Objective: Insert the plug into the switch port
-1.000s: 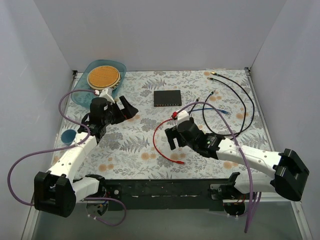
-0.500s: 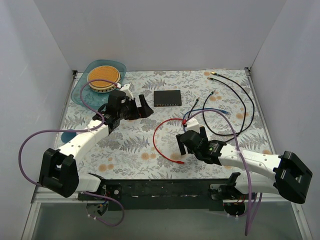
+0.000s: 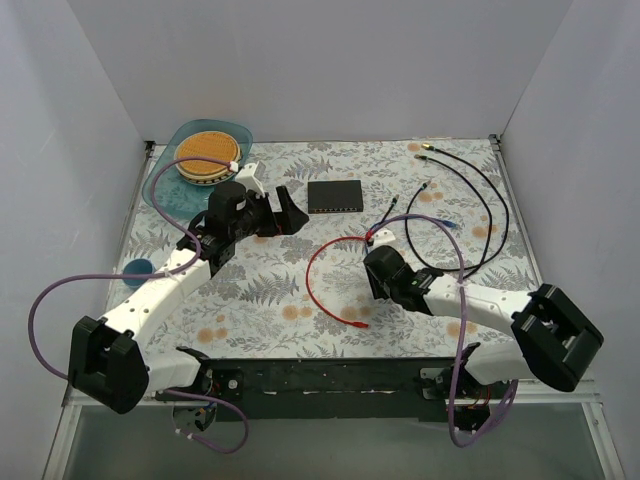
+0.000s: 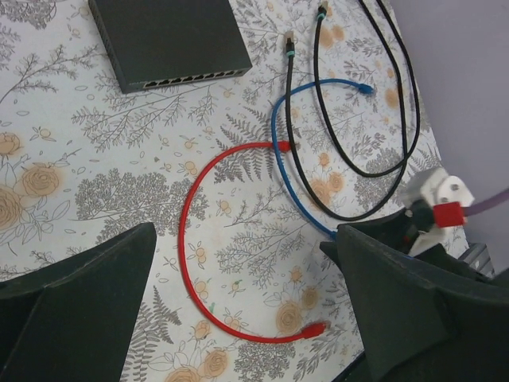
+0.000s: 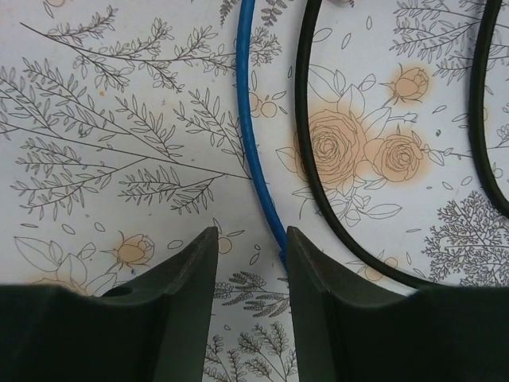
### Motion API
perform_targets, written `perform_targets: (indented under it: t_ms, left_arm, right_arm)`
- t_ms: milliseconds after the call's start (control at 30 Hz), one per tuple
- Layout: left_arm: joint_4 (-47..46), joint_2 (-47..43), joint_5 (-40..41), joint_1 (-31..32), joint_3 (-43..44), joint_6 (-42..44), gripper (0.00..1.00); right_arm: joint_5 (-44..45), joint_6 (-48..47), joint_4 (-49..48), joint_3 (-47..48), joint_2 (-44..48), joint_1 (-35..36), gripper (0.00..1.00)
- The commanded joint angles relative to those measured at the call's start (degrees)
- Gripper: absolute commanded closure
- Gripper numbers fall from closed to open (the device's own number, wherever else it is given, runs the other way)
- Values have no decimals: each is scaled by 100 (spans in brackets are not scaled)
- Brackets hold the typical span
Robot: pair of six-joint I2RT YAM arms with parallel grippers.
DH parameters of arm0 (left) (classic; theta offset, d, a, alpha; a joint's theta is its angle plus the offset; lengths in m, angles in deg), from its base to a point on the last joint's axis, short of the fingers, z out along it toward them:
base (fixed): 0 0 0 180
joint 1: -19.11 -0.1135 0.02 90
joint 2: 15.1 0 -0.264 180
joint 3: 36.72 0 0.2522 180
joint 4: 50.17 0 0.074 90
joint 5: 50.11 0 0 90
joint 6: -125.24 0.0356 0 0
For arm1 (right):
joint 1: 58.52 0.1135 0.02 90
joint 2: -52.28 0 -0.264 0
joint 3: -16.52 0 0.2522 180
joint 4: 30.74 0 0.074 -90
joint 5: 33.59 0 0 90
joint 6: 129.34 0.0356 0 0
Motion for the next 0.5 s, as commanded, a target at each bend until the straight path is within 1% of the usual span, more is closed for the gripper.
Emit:
perform_targets:
  t_ms: [0,200,267,300,367,400,433,467]
  left_arm:
    - [-124,-199,-59,23,-67,129,2]
    - [-97,-181,-67,23,-68,155,2]
    - [-97,-199,-76,23,-76,173,2]
    - [-97,-199,-67,23,-85,181,2]
    - [-89,-190,-67,23,-76,199,2]
    - [-89,-207,-59,23,-94,199,2]
    - [-89,-199,-67,23,-94,199,2]
    - [-97,-225,-111,23,-103,216,2]
  right_arm:
    - [-439,-221,-464,209,-404,-203,54]
    - [-588,-265,-746,209,-905,-414,55]
    - [-886,-326,-790,200,-1072,-519,69]
    - [-1009,-344,-790,208,-1117,-555,81]
    - [-1448,-414,-790,261,-1222,-599,94]
    - [-1589,-467,-790,340,-1223,-608,99]
    - [-1912,-494,-790,384,-1214,-599,99]
    - [-2046,-520,-790,436,-1109,-599,99]
